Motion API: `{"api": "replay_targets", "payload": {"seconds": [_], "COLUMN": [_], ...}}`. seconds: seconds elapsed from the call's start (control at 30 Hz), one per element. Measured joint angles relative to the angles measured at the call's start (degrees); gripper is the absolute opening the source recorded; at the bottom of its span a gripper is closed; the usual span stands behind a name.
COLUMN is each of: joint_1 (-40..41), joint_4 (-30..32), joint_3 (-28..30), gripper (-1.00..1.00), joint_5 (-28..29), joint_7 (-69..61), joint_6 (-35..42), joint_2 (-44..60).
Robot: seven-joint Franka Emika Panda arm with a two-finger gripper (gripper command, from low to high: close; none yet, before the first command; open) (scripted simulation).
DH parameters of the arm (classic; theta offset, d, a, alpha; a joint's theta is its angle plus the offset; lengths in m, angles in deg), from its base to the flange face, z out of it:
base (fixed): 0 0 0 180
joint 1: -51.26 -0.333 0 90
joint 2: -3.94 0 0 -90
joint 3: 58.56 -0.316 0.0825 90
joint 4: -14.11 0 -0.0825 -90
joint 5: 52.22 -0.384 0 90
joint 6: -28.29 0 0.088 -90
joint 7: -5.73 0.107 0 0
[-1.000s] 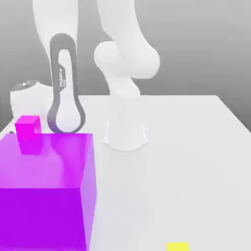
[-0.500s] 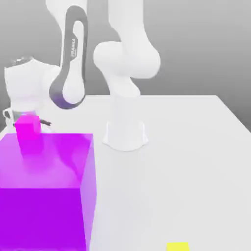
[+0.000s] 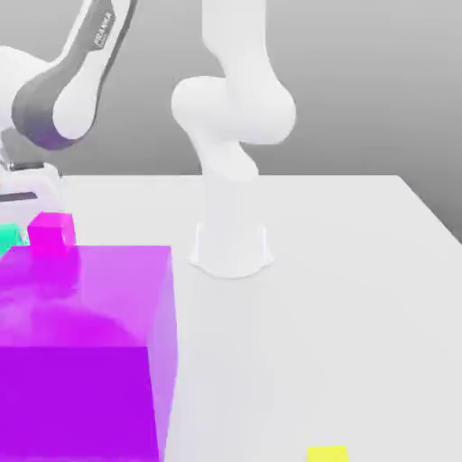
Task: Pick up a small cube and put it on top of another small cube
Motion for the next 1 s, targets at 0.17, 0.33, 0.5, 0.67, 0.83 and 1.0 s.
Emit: {"api": "replay_targets", "payload": {"seconds": [0.17, 0.33, 0.5, 0.67, 0.83, 1.0], "joint_1": [-5.32, -12.58, -18.24, -28.35, -33.8, -36.73], "joint_4": [-6.97, -11.34, -12.91, -14.14, -14.45, -13.72], "joint_3": [-2.78, -7.03, -12.47, -17.88, -20.51, -22.23], "gripper": [-1.0, -1.0, -1.0, -1.0, -1.0, -1.0], "joint_5": [6.1, 9.8, 9.83, 9.19, 7.16, 3.57], "joint_7": [-7.53, -9.82, 1.83, 15.01, 27.84, 40.03], "joint_6": [4.85, 3.47, -1.88, -7.72, -12.75, -16.63], "joint_2": [0.55, 1.37, 3.87, 7.01, 10.05, 12.63]}}
